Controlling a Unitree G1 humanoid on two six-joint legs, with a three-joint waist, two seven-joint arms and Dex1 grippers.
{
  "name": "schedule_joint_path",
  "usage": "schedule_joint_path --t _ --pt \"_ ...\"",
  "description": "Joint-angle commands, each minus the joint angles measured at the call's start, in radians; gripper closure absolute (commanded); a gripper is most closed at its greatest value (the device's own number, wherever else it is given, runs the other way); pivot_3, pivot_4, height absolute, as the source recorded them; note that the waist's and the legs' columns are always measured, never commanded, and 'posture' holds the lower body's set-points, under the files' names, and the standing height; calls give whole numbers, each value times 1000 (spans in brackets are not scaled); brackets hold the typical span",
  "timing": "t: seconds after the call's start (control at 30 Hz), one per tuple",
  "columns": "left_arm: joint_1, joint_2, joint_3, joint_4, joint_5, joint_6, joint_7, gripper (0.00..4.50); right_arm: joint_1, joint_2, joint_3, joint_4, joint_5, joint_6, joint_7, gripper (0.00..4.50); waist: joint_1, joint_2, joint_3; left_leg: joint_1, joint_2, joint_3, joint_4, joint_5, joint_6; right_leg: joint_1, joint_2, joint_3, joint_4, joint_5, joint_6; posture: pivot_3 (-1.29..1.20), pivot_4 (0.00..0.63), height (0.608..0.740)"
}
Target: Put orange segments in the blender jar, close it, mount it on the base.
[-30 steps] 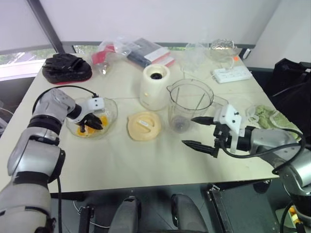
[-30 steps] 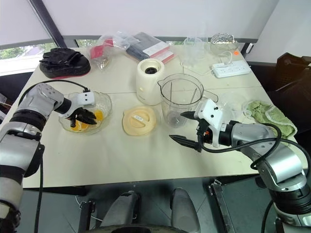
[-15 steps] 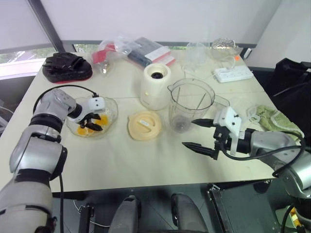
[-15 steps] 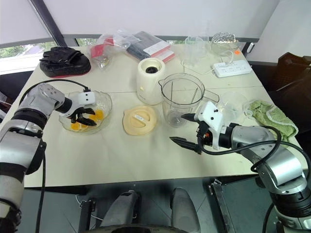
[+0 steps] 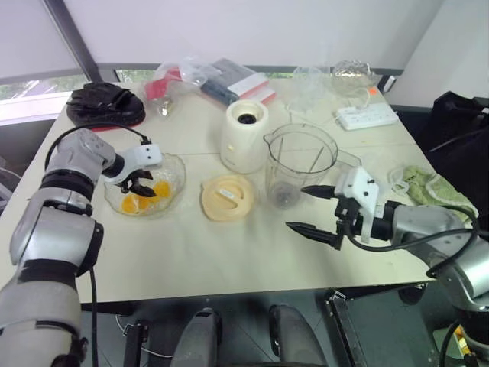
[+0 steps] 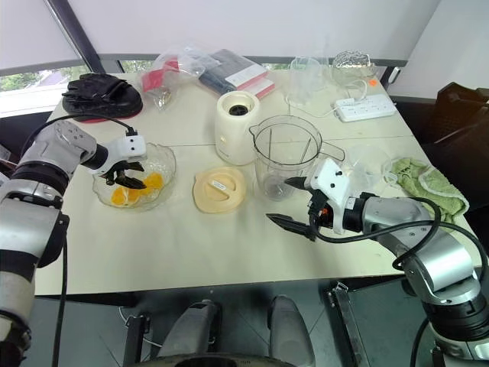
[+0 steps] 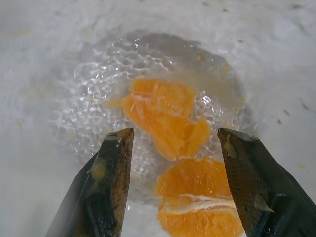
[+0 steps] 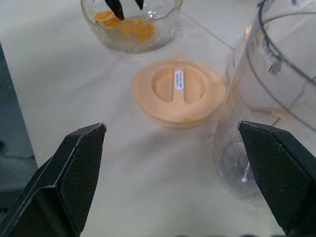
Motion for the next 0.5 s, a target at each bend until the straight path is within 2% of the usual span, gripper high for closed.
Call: schedule_joint_path --t 0.03,0.5 --pt "-8 4 0 9 21 1 39 1705 -14 4 -8 -16 -2 -14 -1 0 0 0 0 0 0 0 0 0 0 0 0 0 0 0 0 0 150 740" --pt "46 -68 1 53 45 48 163 1705 8 -3 -31 -40 4 -4 -10 0 1 0 0 0 0 0 0 0 0 0 0 0 1 0 0 0 150 740"
